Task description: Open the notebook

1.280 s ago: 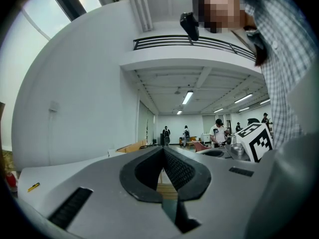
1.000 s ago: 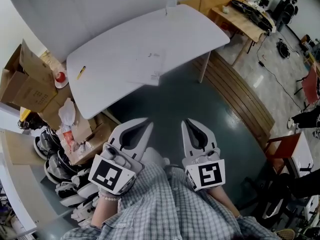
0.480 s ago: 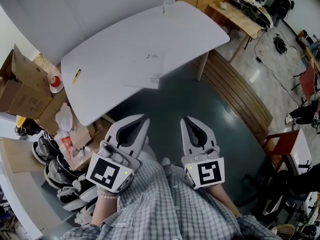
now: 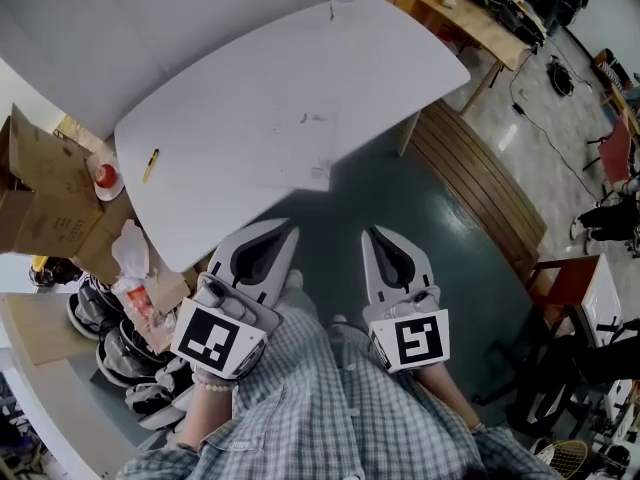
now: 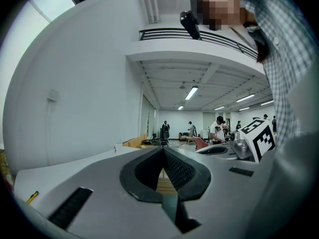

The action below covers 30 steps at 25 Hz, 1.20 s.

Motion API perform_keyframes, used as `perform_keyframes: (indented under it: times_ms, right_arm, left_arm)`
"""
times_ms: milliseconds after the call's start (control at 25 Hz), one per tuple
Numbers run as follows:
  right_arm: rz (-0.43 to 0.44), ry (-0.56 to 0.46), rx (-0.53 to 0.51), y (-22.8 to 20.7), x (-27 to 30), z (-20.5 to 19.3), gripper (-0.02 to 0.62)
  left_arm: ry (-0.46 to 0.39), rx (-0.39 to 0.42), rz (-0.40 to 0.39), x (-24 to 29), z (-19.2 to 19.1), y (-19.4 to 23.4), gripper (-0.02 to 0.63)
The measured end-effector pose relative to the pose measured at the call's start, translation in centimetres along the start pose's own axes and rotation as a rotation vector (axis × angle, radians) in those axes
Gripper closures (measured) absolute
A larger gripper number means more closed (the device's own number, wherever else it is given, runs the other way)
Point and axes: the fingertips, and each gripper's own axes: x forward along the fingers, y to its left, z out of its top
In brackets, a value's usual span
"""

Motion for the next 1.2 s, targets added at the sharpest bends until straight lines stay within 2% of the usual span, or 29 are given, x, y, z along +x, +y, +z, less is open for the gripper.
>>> perform_keyframes:
  times_ms: [200, 480, 840, 1040, 1120, 1200]
  right_arm:
    - [-0.018, 0.021, -0.002, 0.2, 3.3, 0.2, 0.573]
    - [-0.046, 0.050, -0.004, 1.5, 7.4, 0.1, 0.572]
    - [-0.087, 0.121, -0.020, 2.8, 11.5, -1.1, 0.572]
    - [-0.080, 0.159, -0.028, 4.0, 13.0, -1.9, 0.572]
    - [-0.071, 0.183, -0.063, 4.3, 13.7, -2.4, 0.572]
    - [-0.067, 0.218, -0.142, 4.4, 14.3, -3.1, 0.572]
  left_arm:
    - [0.004, -0.006, -0.021, 1.0, 0.1, 3.4, 0.598]
    - [0.065, 0.031, -0.062, 1.9, -0.7, 7.3, 0.599]
    - [0.076, -0.011, -0.093, 2.1, -1.9, 12.4, 0.600]
    - [0.085, -0.038, -0.094, 2.0, -2.8, 14.5, 0.598]
    - [0.096, -0.050, -0.085, 2.0, -3.4, 15.3, 0.598]
    - [0.100, -0.063, -0.074, 2.1, -3.8, 16.0, 0.600]
